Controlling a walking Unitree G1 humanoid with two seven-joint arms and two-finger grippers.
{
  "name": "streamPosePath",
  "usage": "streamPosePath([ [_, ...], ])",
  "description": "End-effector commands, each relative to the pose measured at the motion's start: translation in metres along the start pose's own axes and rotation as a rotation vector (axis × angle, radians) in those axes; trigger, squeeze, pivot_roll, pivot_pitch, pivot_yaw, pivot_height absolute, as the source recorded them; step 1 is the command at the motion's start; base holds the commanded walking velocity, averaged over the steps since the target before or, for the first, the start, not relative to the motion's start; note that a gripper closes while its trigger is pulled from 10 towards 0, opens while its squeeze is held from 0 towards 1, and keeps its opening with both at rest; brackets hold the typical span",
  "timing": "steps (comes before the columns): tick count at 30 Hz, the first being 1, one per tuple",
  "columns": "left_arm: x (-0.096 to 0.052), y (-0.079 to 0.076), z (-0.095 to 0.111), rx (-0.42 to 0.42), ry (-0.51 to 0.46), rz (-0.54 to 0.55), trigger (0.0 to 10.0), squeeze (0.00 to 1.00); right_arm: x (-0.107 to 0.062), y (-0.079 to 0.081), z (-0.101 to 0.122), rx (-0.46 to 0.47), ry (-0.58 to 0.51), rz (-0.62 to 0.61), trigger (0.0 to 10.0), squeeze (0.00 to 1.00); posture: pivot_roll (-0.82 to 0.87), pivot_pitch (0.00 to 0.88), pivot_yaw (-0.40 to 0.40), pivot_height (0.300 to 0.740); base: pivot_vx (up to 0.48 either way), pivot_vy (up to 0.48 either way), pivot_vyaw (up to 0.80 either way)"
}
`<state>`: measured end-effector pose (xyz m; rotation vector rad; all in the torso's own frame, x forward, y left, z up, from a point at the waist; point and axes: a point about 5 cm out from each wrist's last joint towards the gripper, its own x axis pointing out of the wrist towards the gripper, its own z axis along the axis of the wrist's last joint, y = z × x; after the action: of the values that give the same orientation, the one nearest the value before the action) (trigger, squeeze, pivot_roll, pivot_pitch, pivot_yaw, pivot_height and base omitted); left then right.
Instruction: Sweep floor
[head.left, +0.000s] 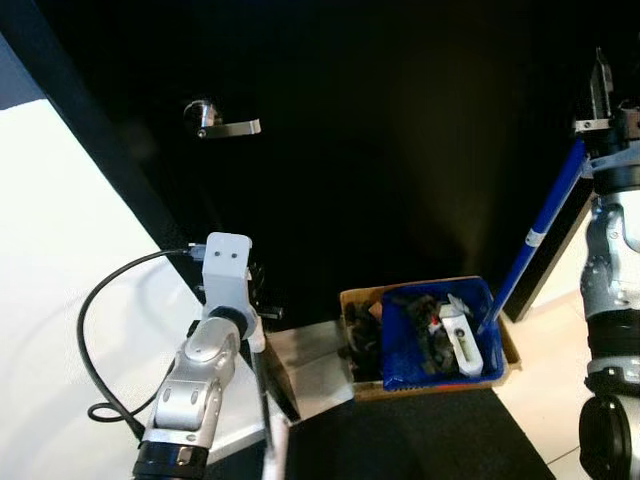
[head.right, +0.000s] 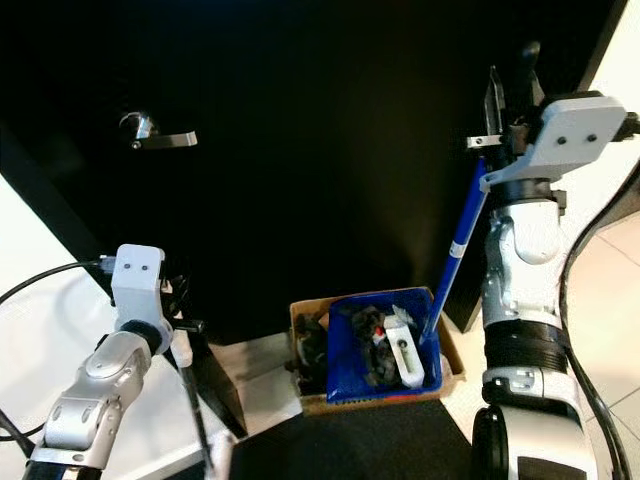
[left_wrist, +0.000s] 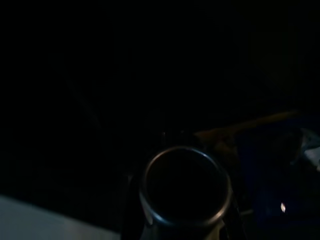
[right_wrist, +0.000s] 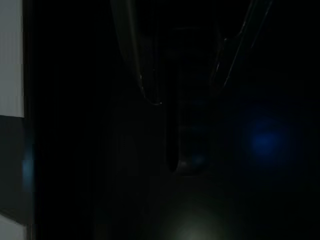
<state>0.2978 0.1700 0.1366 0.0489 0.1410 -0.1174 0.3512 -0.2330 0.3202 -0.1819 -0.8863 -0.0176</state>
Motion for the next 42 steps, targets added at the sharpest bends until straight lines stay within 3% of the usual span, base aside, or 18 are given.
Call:
streamPosePath([
  [1,-0.005,0.008,0.003,0.045,-0.003,0.021,10.0,0.0,0.011,0.008,0.012,-0.032,-0.086,0.037,10.0,0.0,0.09,0.185,0.134,0.74,0.0,0.0,0.0],
  [10,-0.013,0.013,0.003,0.051,0.005,0.042,10.0,0.0,0.024,0.025,0.006,-0.062,-0.084,0.119,10.0,0.0,0.11,0.19,0.12,0.74,0.0,0.0,0.0],
  [12,-0.017,0.013,0.002,0.047,0.006,0.054,10.0,0.0,0.03,0.039,0.005,-0.072,-0.082,0.193,10.0,0.0,0.13,0.197,0.094,0.74,0.0,0.0,0.0],
  [16,-0.021,0.014,0.001,0.043,0.008,0.065,10.0,0.0,0.033,0.047,0.005,-0.081,-0.087,0.233,10.0,0.0,0.14,0.198,0.08,0.74,0.0,0.0,0.0],
  [17,-0.025,0.015,-0.001,0.038,0.012,0.082,10.0,0.0,0.038,0.058,0.006,-0.09,-0.095,0.275,10.0,0.0,0.15,0.203,0.064,0.74,0.0,0.0,0.0],
  [23,-0.034,0.016,-0.004,0.027,0.018,0.108,10.0,0.0,0.045,0.077,0.01,-0.117,-0.115,0.369,10.0,0.0,0.17,0.208,0.036,0.74,0.0,0.0,0.0],
  [29,-0.039,0.016,-0.006,0.019,0.02,0.125,10.0,0.0,0.048,0.086,0.009,-0.13,-0.109,0.427,10.0,0.0,0.17,0.214,0.014,0.74,0.0,0.0,0.0],
  [36,-0.045,0.017,-0.009,0.001,0.024,0.162,10.0,0.0,0.05,0.1,0.008,-0.208,-0.094,0.547,10.0,0.0,0.18,0.222,-0.017,0.74,0.0,0.0,0.0],
  [37,-0.048,0.016,-0.01,-0.005,0.027,0.169,10.0,0.0,0.05,0.102,0.009,-0.258,-0.103,0.578,10.0,0.0,0.18,0.223,-0.02,0.74,0.0,0.0,0.0],
  [42,-0.051,0.015,-0.012,-0.012,0.031,0.177,10.0,0.0,0.053,0.102,0.013,-0.321,-0.138,0.571,10.0,0.0,0.19,0.223,-0.026,0.74,0.0,0.0,0.0],
])
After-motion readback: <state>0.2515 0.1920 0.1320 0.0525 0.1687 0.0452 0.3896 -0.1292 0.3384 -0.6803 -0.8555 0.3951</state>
